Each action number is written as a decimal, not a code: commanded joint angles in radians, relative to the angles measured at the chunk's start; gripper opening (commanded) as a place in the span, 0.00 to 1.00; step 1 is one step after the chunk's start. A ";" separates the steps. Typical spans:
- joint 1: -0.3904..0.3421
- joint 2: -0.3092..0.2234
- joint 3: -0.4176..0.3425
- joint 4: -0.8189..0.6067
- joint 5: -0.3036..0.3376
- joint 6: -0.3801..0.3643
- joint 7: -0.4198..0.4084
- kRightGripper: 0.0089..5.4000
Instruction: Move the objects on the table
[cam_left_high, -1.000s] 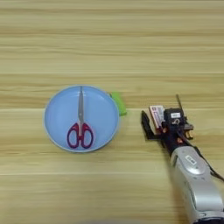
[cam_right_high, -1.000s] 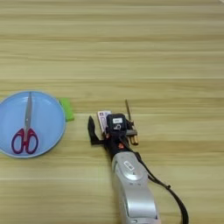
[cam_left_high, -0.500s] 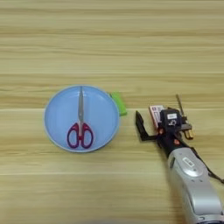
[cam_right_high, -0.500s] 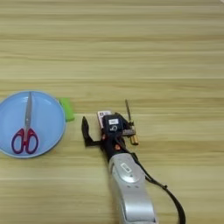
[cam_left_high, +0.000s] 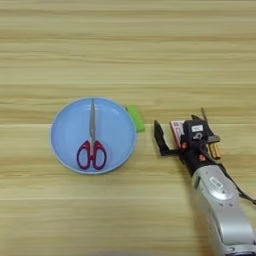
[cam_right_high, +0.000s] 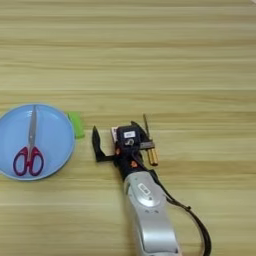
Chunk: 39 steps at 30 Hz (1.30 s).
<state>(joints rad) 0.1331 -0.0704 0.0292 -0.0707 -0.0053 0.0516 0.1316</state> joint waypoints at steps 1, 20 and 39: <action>-0.053 -0.003 0.022 -0.030 -0.026 -0.046 -0.008 1.00; -0.069 0.000 0.079 0.012 -0.065 -0.060 -0.005 1.00; -0.086 0.021 0.141 0.029 -0.083 -0.074 0.009 1.00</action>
<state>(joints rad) 0.1037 -0.0615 0.1540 0.0002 -0.0843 0.0121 0.1393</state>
